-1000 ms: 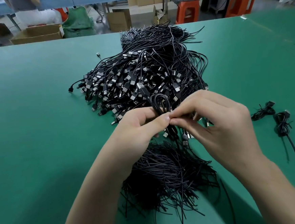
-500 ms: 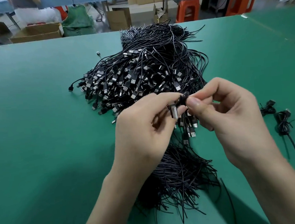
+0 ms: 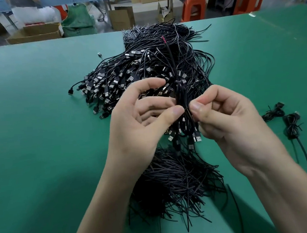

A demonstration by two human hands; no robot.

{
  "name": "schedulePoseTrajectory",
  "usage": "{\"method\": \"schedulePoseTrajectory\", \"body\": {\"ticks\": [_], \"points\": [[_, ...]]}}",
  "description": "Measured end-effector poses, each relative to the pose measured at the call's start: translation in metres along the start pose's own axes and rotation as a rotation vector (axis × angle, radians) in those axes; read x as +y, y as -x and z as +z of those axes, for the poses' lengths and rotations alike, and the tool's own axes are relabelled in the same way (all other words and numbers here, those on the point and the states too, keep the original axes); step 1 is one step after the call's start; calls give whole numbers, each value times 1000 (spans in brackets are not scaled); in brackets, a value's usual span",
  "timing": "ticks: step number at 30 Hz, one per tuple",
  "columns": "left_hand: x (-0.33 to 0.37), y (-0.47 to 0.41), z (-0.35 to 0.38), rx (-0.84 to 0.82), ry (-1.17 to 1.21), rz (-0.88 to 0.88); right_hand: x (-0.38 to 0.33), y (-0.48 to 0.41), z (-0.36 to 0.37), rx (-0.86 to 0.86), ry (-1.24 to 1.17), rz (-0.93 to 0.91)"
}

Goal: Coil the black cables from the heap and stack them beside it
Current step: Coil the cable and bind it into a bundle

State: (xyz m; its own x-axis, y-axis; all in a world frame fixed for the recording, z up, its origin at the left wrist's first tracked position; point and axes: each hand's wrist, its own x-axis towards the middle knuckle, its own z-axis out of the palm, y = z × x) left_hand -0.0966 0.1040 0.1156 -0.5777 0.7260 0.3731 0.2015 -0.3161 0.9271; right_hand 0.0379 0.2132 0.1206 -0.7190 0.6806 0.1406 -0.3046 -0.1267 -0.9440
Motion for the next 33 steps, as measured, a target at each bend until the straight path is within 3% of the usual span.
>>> {"method": "schedulePoseTrajectory", "body": {"ticks": [5,10,20,29,33], "points": [[1,2,4,-28,-301,210,-1,-2,-5,5,78,27],[2,3,2,-40,-465,279,-3,-2,-9,-1,199,-25],[-2,2,-1,-39,-178,32,-8,-2,-15,-28,600,-212],[-3,1,-3,-106,-94,-41,-5,0,-12,42,838,-382],[-5,0,-6,-136,-30,-80,-5,-1,-15,53,1064,-496]]}}
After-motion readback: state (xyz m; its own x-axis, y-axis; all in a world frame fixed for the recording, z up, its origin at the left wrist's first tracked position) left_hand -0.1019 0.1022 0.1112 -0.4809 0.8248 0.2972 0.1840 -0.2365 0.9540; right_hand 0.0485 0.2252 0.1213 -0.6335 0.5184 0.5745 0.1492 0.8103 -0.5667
